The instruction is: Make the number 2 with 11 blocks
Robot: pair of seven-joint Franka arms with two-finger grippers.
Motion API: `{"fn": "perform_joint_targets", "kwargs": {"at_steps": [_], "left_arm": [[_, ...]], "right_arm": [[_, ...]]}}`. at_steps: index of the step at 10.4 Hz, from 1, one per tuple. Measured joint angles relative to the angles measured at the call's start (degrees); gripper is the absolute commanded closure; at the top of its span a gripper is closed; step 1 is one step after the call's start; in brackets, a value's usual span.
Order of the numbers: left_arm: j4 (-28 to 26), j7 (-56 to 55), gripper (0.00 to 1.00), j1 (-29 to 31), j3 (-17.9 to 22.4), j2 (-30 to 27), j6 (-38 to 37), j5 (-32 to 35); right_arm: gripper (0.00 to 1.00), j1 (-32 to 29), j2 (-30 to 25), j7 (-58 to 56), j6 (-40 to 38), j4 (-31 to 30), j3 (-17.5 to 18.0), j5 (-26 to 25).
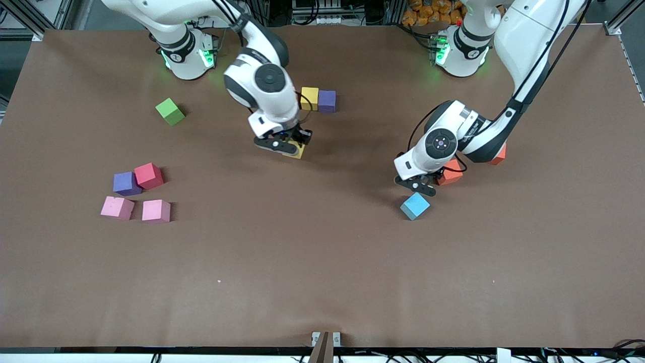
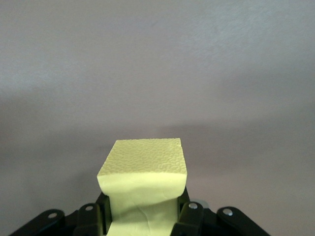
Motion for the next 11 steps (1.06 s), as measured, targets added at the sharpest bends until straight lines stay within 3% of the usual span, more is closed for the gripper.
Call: {"fn": "perform_joint_targets", "kwargs": {"at_steps": [3,11], "left_arm": [[-2.6,2.8,0.00,2.0,0.0,-2.8,0.0,0.0],[-3.5,2.9,0.00,1.5,-0.3,-2.8,0.3,0.0]], "right_arm": [[1.00,4.1,3.7,1.4,-0.1,1.8,0.0,-2.9],[1.00,8.8,6.4,2.4,2.3,1.9,2.1,-4.6]]}}
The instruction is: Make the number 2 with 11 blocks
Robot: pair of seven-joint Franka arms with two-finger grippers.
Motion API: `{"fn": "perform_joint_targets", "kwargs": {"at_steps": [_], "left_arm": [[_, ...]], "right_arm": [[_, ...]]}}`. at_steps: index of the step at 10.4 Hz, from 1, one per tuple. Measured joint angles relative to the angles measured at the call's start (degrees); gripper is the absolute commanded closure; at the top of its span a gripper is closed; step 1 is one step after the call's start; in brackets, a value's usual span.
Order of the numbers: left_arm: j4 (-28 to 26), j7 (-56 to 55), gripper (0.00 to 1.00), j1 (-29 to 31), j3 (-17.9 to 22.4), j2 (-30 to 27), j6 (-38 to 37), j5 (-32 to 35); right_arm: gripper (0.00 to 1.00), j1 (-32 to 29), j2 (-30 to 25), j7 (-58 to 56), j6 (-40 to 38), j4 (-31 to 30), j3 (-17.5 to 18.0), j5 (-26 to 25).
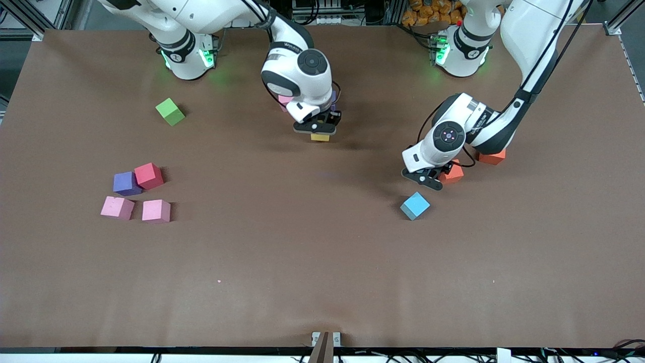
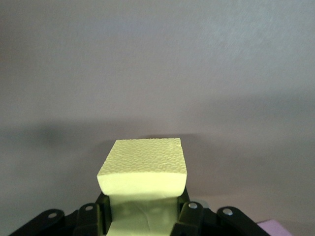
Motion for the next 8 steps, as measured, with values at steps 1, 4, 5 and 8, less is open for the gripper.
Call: {"fn": "perform_joint_targets", "kwargs": {"at_steps": [1,4,5,8], "left_arm": [[-0.1,0.0,0.09,0.0,0.0,0.2,0.2,0.0],[-0.1,-0.1,1.00,-0.1,0.0,0.6,0.6,0.0],[-0.1,-0.1,1.00,-0.1,0.0,0.7,0.6,0.0],[0.9,-5.0,1.00,-0.4,-0.1,0.8,1.1,0.0]], "right_arm": [[1.00,0.3,0.3,0.2,-0.1,-0.1,0.5,0.0],[1.00,1.9,1.1,1.2,-0.2,-0.2,1.5,-0.4],[1.00,2.5,1.5,1.6,-0.2,-0.2,1.5,-0.9],[1.00,3.1,2.5,2.3,-0.2,-0.2,1.5,-2.9]]}}
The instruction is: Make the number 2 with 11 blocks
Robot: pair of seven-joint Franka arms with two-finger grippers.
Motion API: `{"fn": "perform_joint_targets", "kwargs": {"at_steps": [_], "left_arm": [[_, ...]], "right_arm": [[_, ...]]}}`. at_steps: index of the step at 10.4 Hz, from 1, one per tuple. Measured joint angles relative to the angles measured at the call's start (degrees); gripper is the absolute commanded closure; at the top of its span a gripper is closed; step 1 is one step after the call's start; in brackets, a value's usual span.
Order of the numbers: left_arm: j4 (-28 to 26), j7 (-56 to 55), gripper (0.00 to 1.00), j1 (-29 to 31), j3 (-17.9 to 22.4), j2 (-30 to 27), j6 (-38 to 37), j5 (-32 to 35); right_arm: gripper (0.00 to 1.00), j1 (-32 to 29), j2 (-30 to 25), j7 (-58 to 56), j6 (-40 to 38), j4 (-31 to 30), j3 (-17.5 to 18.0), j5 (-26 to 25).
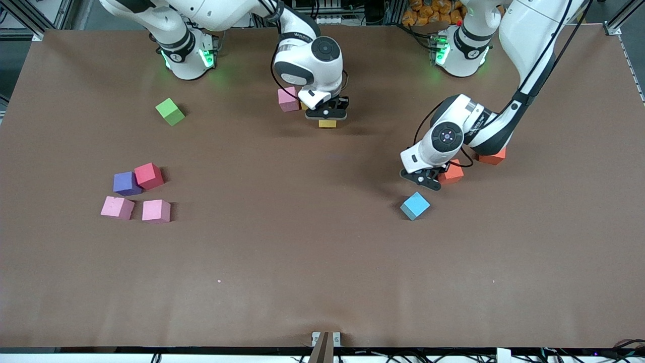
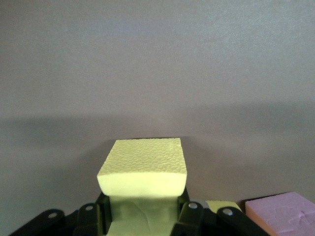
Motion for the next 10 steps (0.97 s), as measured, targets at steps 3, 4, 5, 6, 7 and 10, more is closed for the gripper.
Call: {"fn": "perform_joint_targets", "kwargs": {"at_steps": [3,4,5,6,7,10], "left_arm": [[3.4,-9.4,1.00,-2.8,-0.1,0.1,-0.6,0.0],[4.6,-11.8,1.00,-3.5,-0.1,0.1,-1.9,0.0],[5.9,-13.3,1.00,-3.9,-0.1,0.1,-3.5,-0.4],[7.2,-13.9,1.00,-4.1,-0.1,0.3,-4.6,-1.5],[8.3,-14.2,1.00,-4.4,-0.1,0.7,-5.0,-2.9],[10.8,-17.8,1.00,-5.9,-0.1,2.4,-5.1,-4.6]], "right_arm": [[1.00,0.0,0.7,0.0,0.0,0.0,0.0,-0.4],[1.00,0.0,0.9,0.0,0.0,0.0,0.0,-0.5],[1.00,0.0,1.1,0.1,-0.1,0.0,0.0,-0.7],[0.70,0.0,1.2,0.1,-0.1,0.0,0.0,-0.9],[0.01,0.0,1.4,0.2,-0.1,0.0,0.0,-0.9],[0.00,0.0,1.9,4.1,-0.9,0.1,-0.1,-1.5]]}}
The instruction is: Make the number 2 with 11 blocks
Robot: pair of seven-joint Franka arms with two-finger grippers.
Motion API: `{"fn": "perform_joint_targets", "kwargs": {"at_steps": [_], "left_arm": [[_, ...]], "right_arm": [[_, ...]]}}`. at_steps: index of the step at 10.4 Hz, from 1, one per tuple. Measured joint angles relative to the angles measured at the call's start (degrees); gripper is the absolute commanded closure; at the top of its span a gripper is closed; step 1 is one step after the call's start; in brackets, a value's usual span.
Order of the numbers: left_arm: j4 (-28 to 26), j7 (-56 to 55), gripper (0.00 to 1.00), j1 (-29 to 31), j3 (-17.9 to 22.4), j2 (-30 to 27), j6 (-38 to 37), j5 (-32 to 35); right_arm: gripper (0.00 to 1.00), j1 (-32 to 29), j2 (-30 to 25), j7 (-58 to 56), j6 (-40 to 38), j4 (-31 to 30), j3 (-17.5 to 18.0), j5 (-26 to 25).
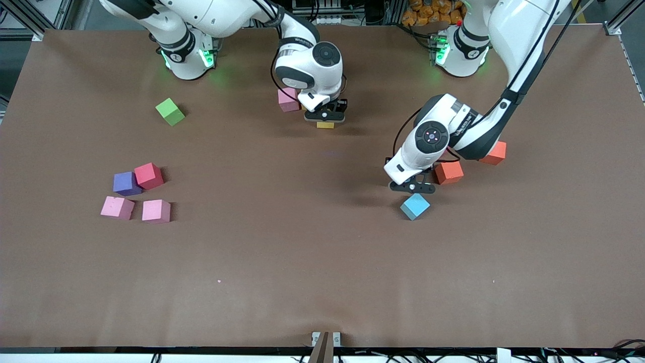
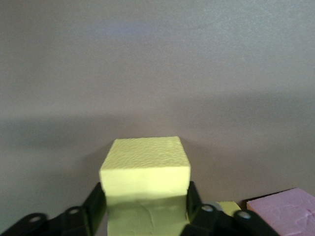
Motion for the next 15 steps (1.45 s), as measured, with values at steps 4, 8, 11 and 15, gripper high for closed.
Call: {"fn": "perform_joint_targets", "kwargs": {"at_steps": [4,8,11,15], "left_arm": [[2.5,-2.2,1.00,-1.6,0.0,1.9,0.0,-3.7],[4.7,-6.1,1.00,-5.5,-0.1,3.5,-0.1,-3.9],[5.7,-9.0,1.00,-7.3,-0.2,3.6,-0.2,-4.7],[5.8,-20.0,1.00,-14.4,-0.4,3.9,-0.4,-4.8]], "right_arm": [[0.00,-1.3,-0.1,1.7,-7.5,4.7,1.1,-0.9],[0.00,-10.1,-1.9,2.4,-14.2,12.3,6.2,1.3],[0.00,-18.9,-6.5,-0.2,-18.3,12.6,6.6,2.5],[0.00,-41.3,-10.3,-22.2,-34.2,12.8,10.8,5.3]]}}
